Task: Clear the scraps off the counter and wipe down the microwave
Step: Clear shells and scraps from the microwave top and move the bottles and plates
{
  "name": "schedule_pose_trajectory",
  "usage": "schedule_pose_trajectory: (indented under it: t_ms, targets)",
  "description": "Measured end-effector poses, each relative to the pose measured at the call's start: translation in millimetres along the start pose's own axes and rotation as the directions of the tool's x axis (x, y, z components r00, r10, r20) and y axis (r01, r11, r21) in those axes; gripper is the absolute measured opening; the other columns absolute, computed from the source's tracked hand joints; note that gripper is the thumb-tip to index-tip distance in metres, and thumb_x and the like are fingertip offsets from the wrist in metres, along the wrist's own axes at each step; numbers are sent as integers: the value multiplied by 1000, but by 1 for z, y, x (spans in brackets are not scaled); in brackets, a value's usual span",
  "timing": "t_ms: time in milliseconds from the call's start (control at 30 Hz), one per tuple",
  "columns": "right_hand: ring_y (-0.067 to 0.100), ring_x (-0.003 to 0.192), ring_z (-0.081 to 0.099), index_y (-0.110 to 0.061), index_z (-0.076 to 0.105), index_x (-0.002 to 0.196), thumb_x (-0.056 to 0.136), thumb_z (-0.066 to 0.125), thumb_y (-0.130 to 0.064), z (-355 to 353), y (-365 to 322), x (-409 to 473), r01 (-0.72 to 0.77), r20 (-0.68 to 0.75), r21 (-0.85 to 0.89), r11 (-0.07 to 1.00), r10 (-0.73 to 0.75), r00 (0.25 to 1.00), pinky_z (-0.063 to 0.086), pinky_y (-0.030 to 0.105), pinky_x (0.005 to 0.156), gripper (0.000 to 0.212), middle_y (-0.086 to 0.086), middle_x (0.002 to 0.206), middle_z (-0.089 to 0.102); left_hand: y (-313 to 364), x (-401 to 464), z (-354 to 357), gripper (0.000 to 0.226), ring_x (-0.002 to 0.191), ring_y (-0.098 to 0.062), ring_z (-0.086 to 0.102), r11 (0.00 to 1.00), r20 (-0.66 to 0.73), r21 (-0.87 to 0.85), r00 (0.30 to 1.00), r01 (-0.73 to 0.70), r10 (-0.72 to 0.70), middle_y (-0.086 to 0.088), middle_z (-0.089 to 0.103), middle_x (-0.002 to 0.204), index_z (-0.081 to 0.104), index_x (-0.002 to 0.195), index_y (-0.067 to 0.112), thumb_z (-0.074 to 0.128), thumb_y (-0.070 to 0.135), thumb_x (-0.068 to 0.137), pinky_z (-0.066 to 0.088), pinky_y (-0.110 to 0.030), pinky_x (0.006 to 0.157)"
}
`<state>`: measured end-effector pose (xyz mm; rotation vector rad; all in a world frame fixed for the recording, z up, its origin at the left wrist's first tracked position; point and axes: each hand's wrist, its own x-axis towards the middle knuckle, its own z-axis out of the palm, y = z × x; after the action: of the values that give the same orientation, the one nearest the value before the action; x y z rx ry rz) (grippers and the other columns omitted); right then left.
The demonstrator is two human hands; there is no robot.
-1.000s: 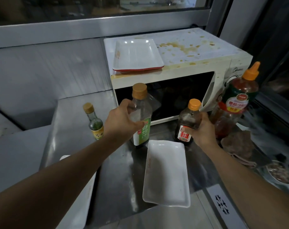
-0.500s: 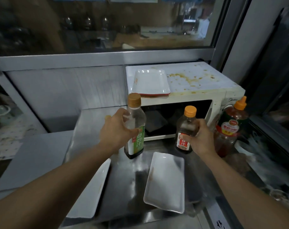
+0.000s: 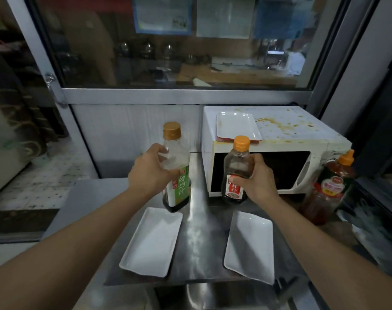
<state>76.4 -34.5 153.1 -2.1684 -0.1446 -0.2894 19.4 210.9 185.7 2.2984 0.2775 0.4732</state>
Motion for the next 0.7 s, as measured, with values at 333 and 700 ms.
schedule_pose_trajectory:
  t_ms: [333,700]
  targets:
    - [13,90,55,-20,44,109,66,83,-17,57,-95,-38,55,7,22,998,-55,998,48,29,76,58,-6,100,55,-58,-3,-97,62,88,-15,59,999,-23,5,999,-38,38,10,58,94,53,114,25,84,37,62,53,-35,78]
    - [14,92,55,-18,45,114,67,84,-21,101,-156,-24,37,-2,33,999,-37,999,47,28,75,62,-5,104,55,-101,24,-153,60,83,-11,59,996,-33,3,995,-91,91,14,56,87,53,111,26,84,37,60,54,-32,73]
